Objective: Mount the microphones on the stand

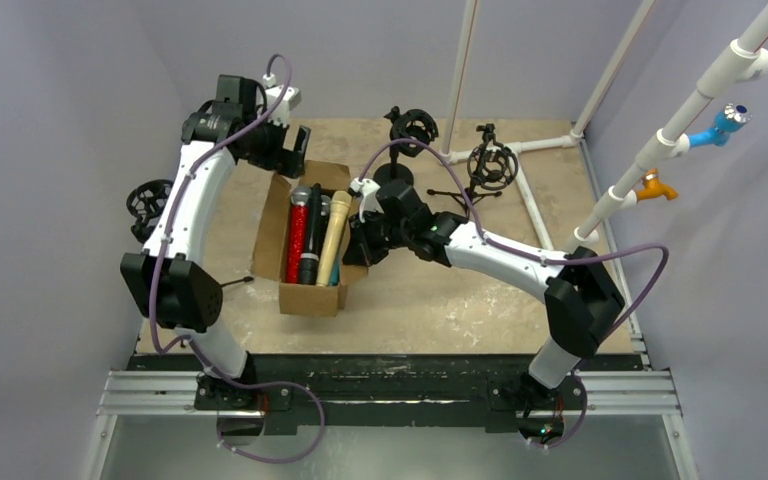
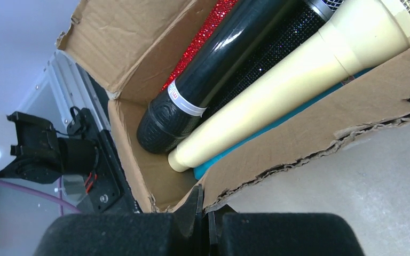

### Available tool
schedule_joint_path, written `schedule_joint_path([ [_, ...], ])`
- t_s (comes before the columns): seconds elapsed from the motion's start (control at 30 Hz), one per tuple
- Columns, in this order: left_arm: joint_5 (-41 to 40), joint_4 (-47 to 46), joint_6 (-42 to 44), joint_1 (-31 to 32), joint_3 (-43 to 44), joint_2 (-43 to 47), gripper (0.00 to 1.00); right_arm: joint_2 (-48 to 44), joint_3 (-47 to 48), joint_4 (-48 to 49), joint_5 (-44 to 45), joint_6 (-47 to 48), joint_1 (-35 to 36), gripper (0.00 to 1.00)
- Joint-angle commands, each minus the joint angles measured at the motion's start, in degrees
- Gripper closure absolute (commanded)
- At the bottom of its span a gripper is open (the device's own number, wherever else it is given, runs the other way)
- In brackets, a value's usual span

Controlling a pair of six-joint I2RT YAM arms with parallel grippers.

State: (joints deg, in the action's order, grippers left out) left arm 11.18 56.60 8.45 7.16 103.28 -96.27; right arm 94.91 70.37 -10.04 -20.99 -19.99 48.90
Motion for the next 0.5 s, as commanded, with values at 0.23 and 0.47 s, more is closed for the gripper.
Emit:
schedule_joint_path([
  [0.23,14.9,6.7,10.0,0.0,13.1,-11.7,0.0,3.4,2.5,-9.8,-7.4,8.3,0.1,1.0],
  [0.47,14.4,8.5,12.1,0.0,17.3,-17.2,0.0,2.5,1.1,-5.5,-10.0,9.5,0.1,1.0],
])
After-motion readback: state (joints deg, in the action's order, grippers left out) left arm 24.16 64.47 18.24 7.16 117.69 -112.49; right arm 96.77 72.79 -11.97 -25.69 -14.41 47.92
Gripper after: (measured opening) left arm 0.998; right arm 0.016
